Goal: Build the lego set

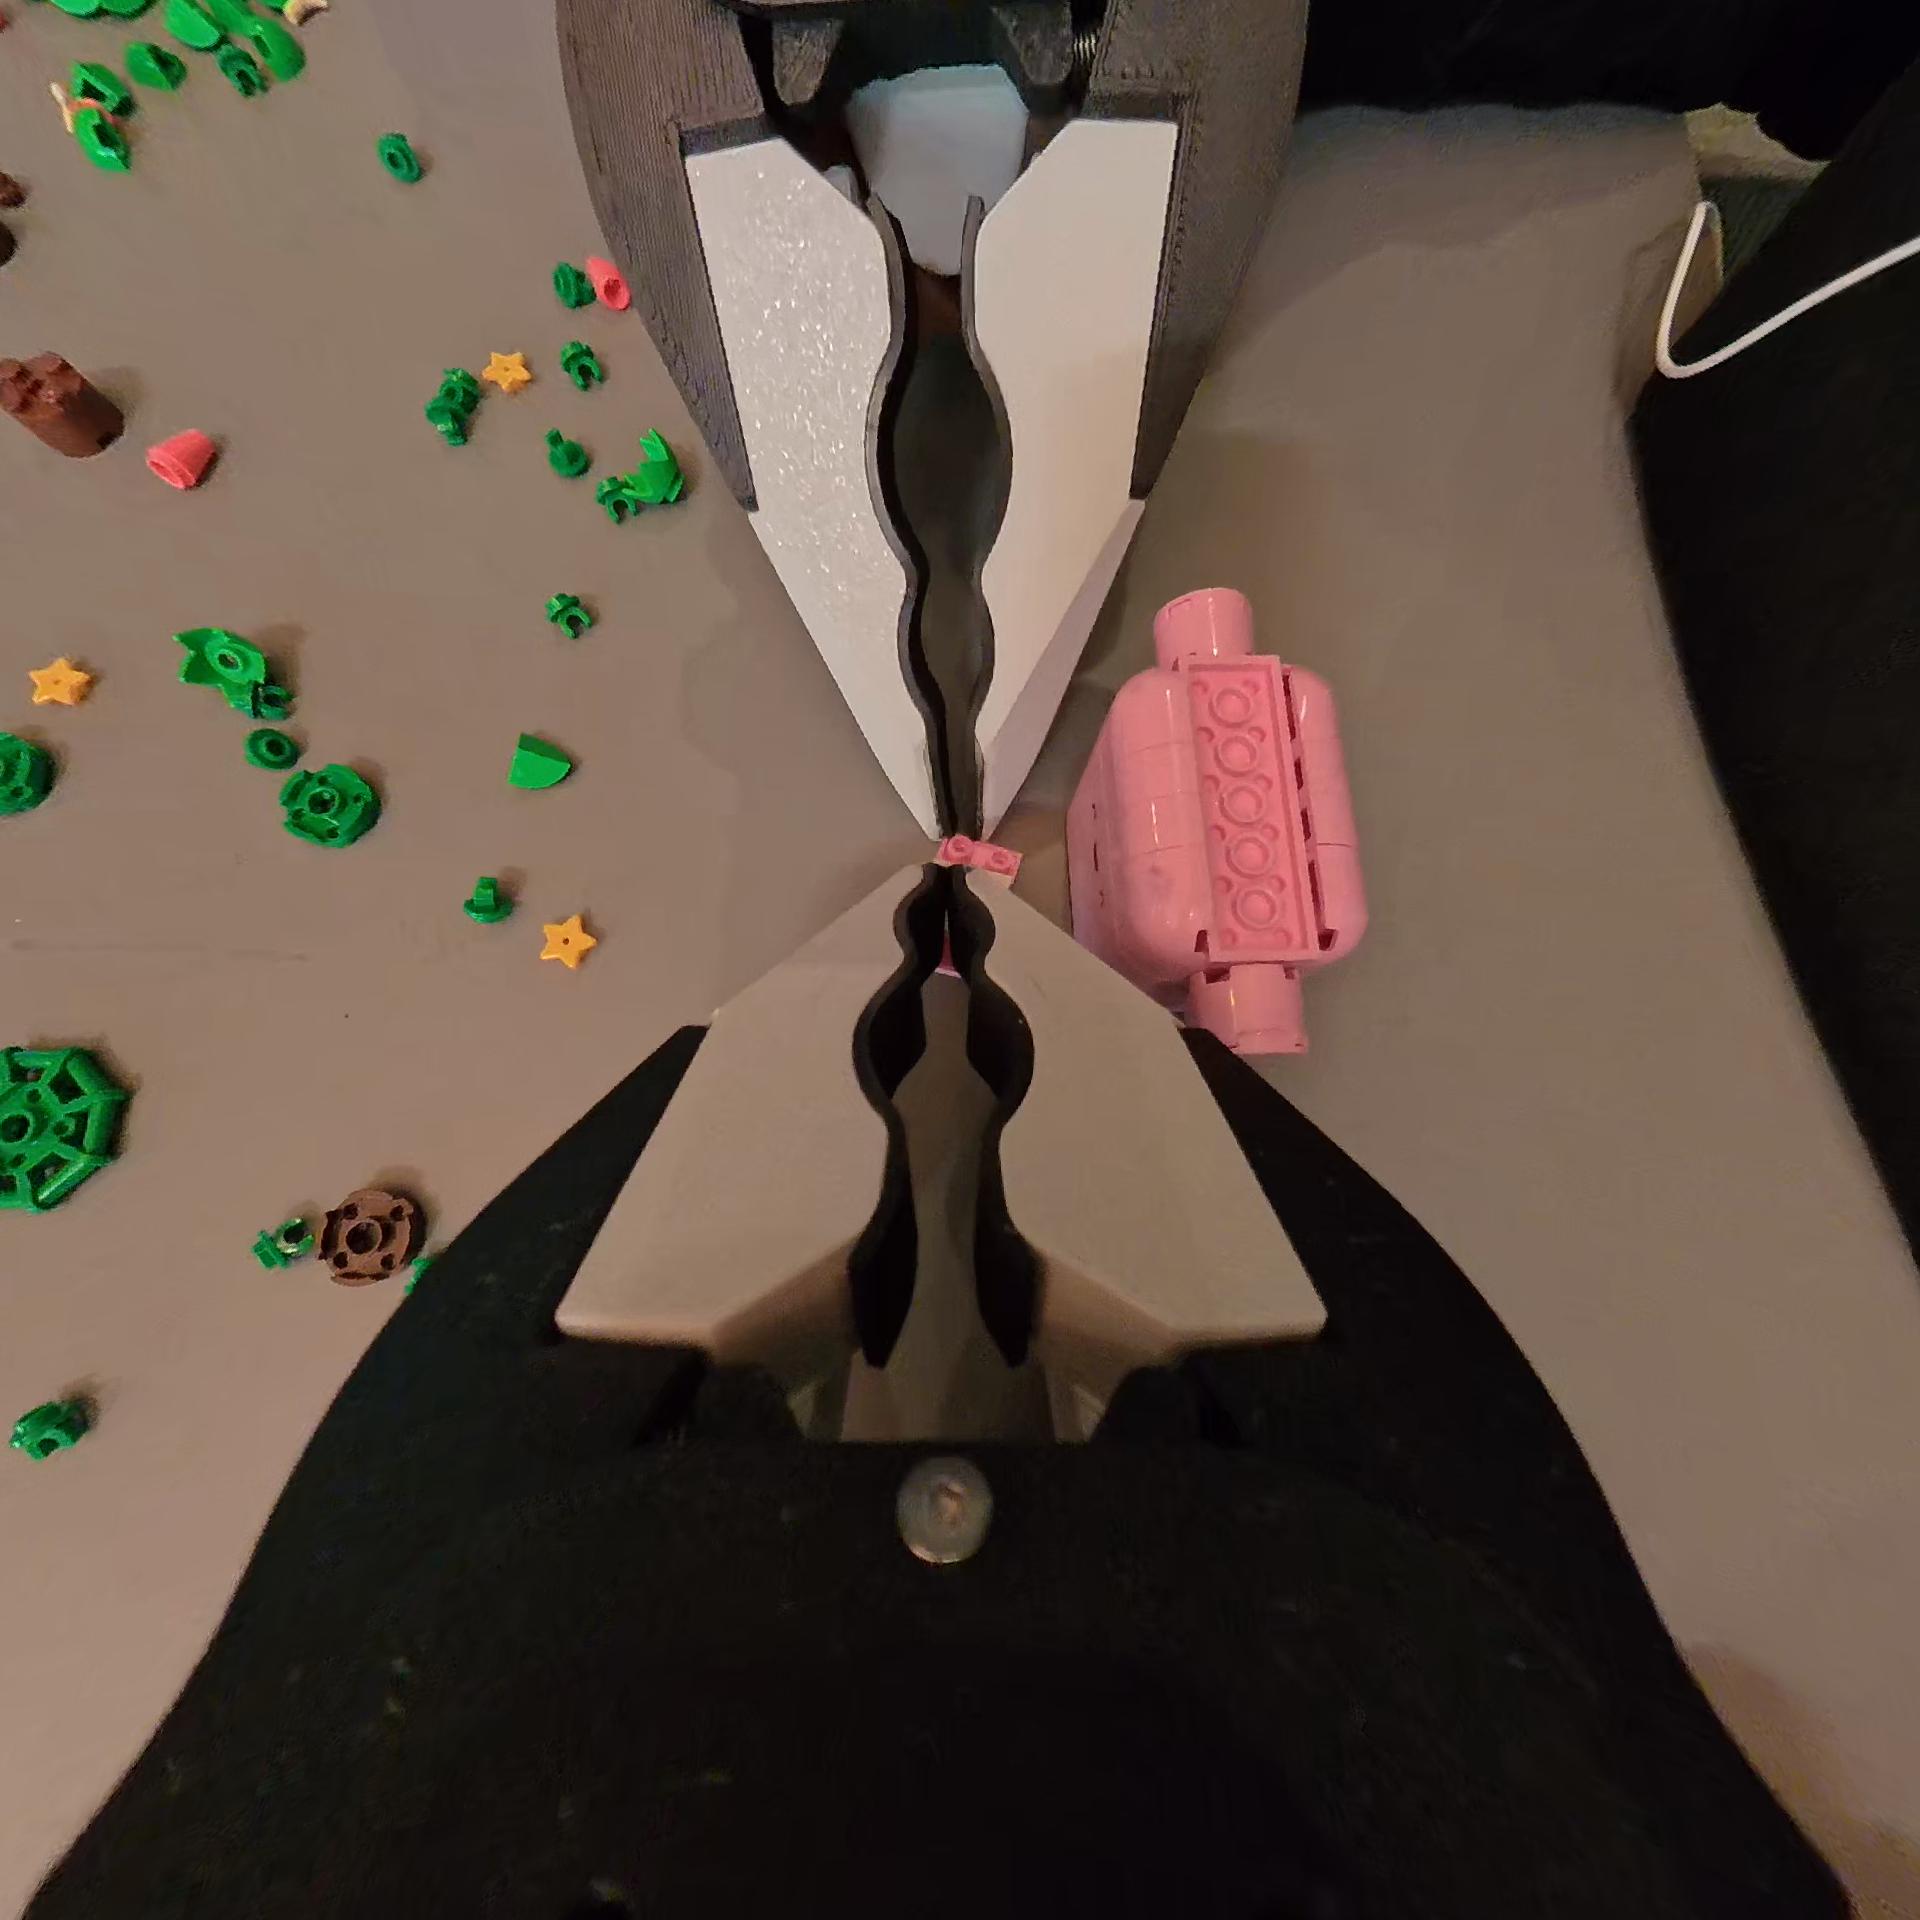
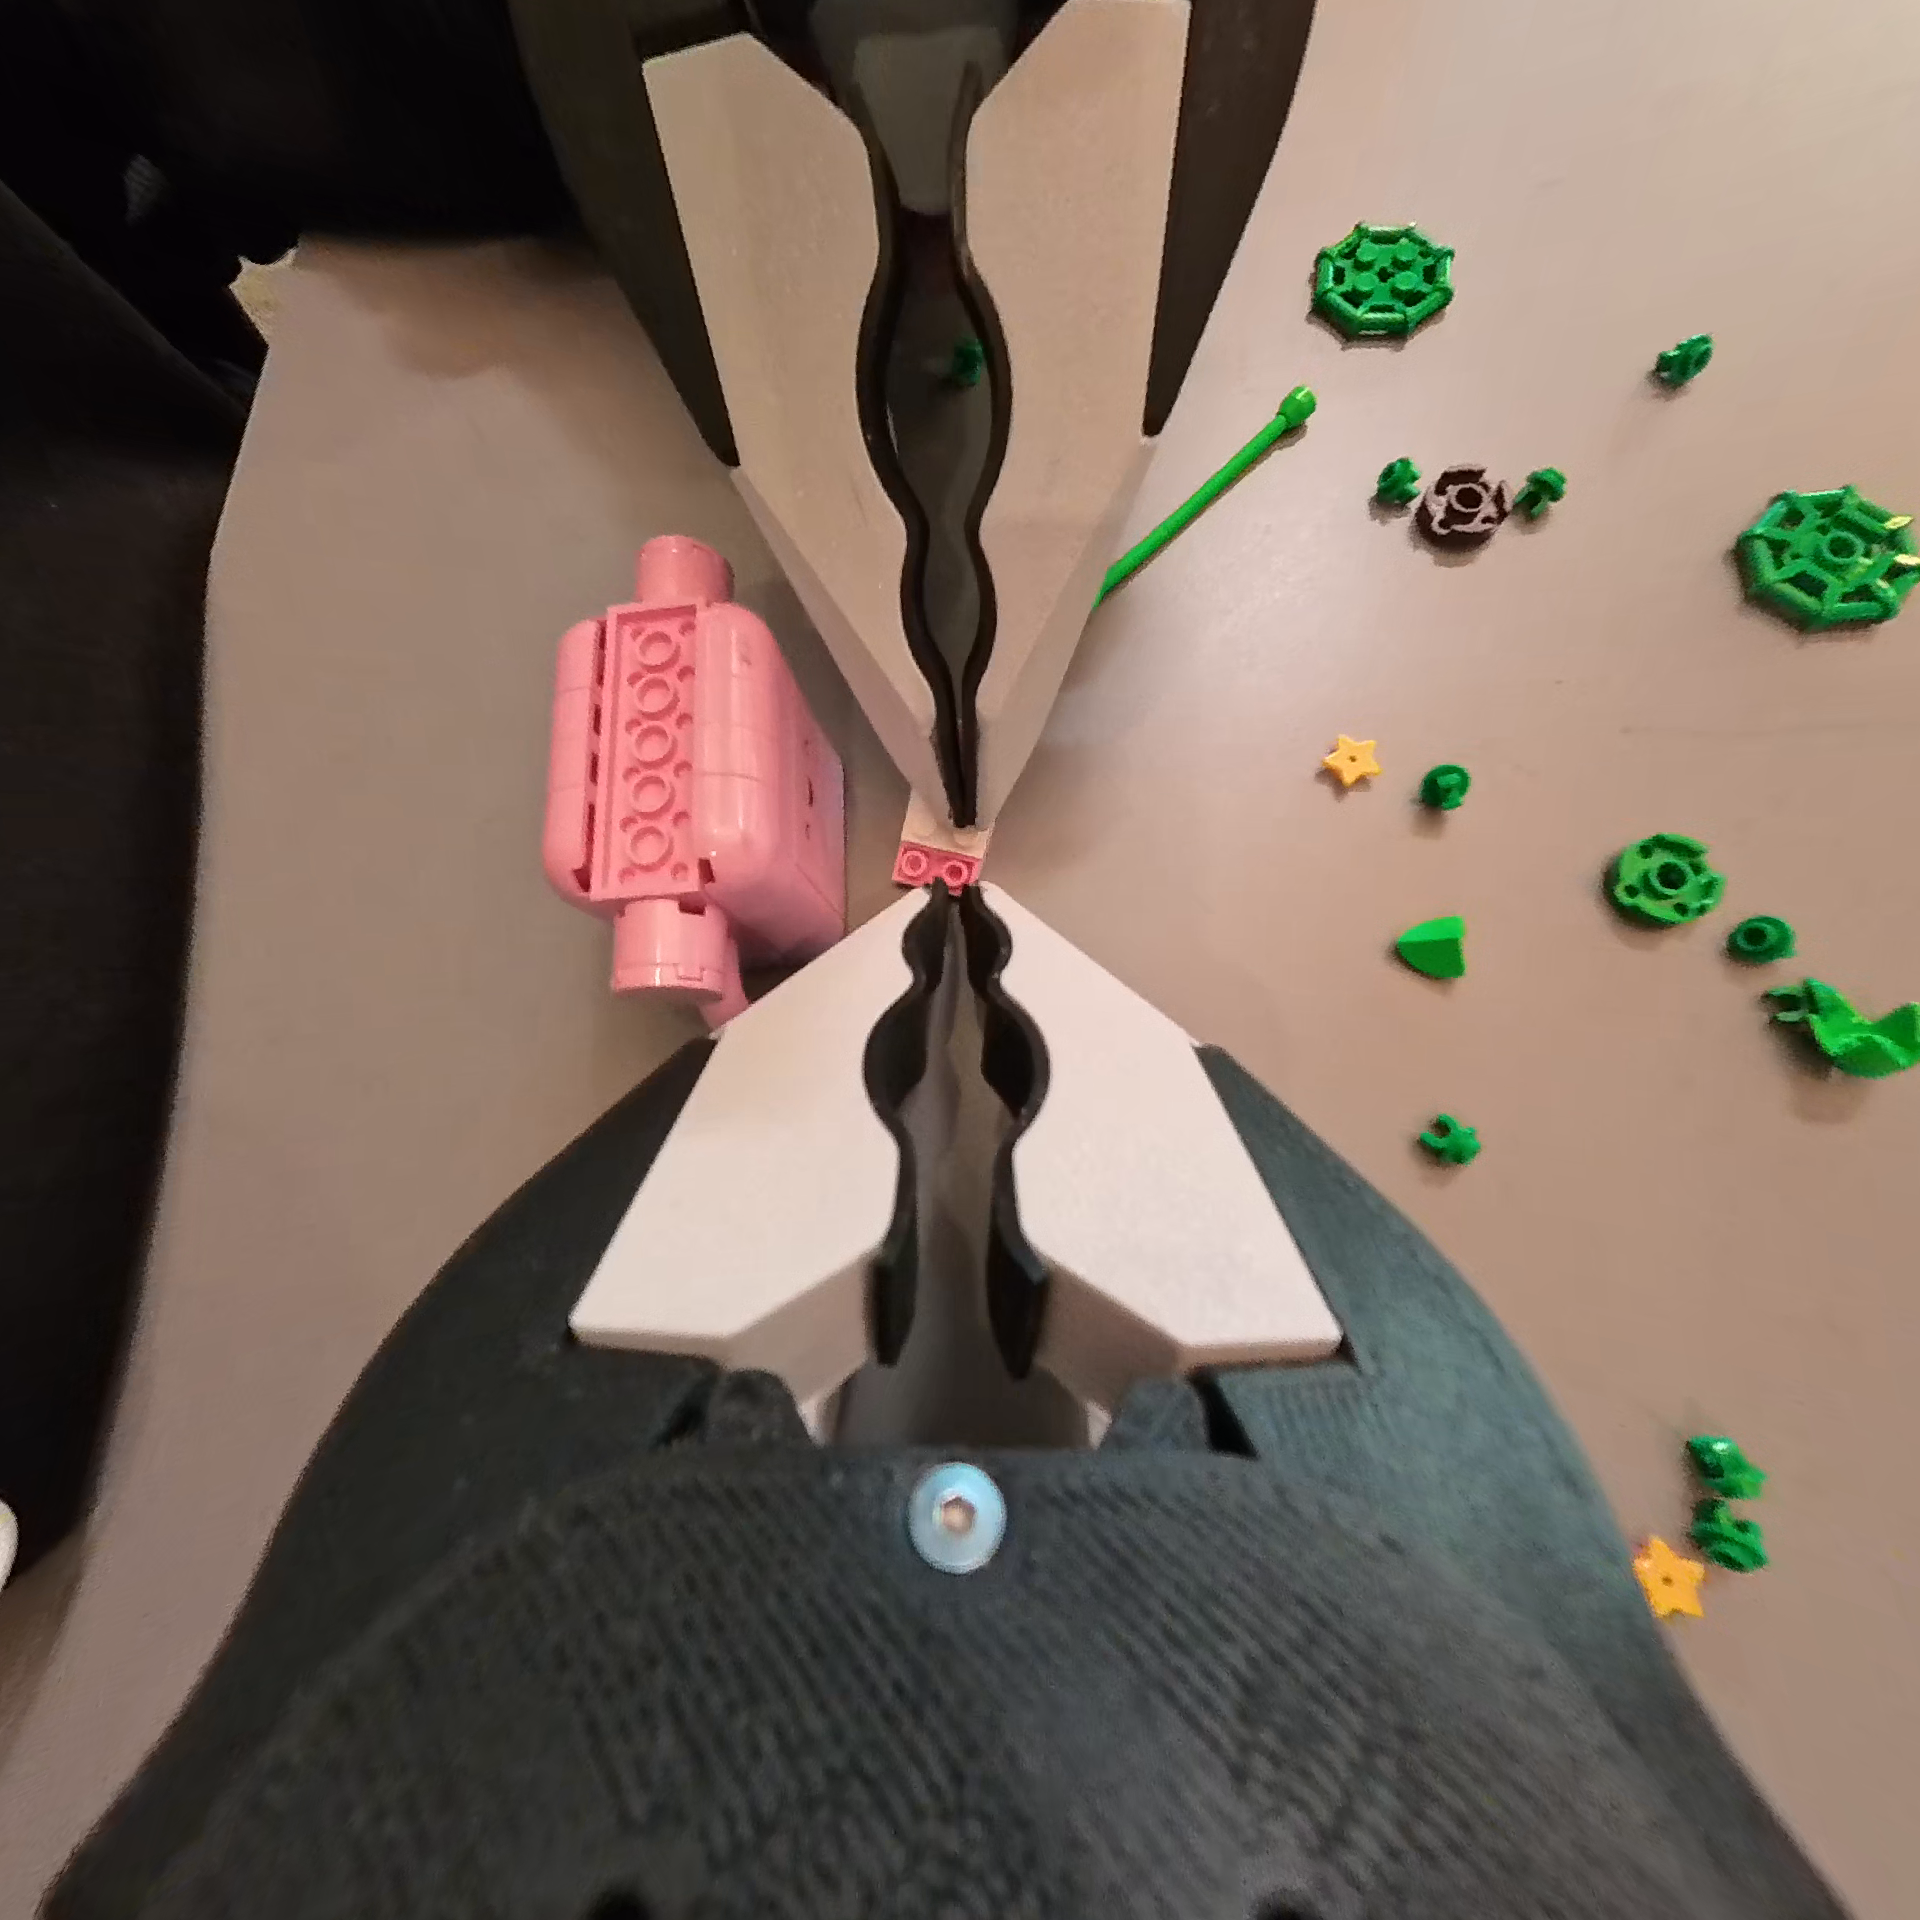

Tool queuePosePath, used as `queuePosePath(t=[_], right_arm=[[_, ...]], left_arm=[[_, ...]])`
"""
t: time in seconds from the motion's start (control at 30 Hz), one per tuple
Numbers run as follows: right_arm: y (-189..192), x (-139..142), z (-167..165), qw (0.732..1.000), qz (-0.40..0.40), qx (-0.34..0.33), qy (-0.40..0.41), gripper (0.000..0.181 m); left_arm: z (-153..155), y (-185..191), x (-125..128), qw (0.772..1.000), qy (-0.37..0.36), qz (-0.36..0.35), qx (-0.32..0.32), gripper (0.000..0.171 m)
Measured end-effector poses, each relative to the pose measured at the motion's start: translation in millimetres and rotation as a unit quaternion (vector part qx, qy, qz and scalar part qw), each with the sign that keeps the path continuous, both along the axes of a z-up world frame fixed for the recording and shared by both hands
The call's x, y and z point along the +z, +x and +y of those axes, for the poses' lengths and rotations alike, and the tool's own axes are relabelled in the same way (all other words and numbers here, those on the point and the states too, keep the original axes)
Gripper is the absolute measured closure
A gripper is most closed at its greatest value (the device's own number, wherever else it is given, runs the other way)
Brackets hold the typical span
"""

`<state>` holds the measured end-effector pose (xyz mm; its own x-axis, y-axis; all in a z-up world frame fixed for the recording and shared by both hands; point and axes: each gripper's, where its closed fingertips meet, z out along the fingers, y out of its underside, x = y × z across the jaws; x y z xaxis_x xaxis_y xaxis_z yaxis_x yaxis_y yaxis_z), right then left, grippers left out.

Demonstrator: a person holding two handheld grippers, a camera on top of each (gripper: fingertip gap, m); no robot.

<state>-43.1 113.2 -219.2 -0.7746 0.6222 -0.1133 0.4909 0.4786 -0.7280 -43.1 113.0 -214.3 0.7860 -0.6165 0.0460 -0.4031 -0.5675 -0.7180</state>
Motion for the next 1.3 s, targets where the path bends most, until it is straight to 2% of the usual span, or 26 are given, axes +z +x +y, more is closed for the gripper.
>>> queuePosePath(t=[0.57, 0.77, 0.83, 0.97, 1.07, 1.3], right_arm=[[0, 1, 0, 1.0, 0.003, -0.002, 0.008, 0.18], [-4, 4, 4, 1.0, 0.021, -0.011, 0.016, 0.166], [-6, 9, 4, 0.999, 0.029, -0.017, 0.005, 0.162], [-12, 13, 9, 0.999, 0.043, -0.032, -0.003, 0.159], [-12, 11, 10, 0.999, 0.038, -0.033, -0.007, 0.158], [-8, 5, -4, 0.999, 0.026, -0.011, -0.018, 0.154]], left_arm=[[-4, -3, -5, 1.0, 0.007, 0.012, -0.002, 0.171], [-2, -3, -4, 1.0, 0.003, -0.017, 0.001, 0.171], [2, -8, 1, 0.999, 0.01, -0.032, 0.018, 0.171], [7, -31, 27, 0.994, 0.06, -0.068, 0.063, 0.171], [1, -35, 36, 0.992, 0.063, -0.1, 0.053, 0.171], [-1, -27, 12, 0.997, 0.031, -0.065, 0.028, 0.165]])
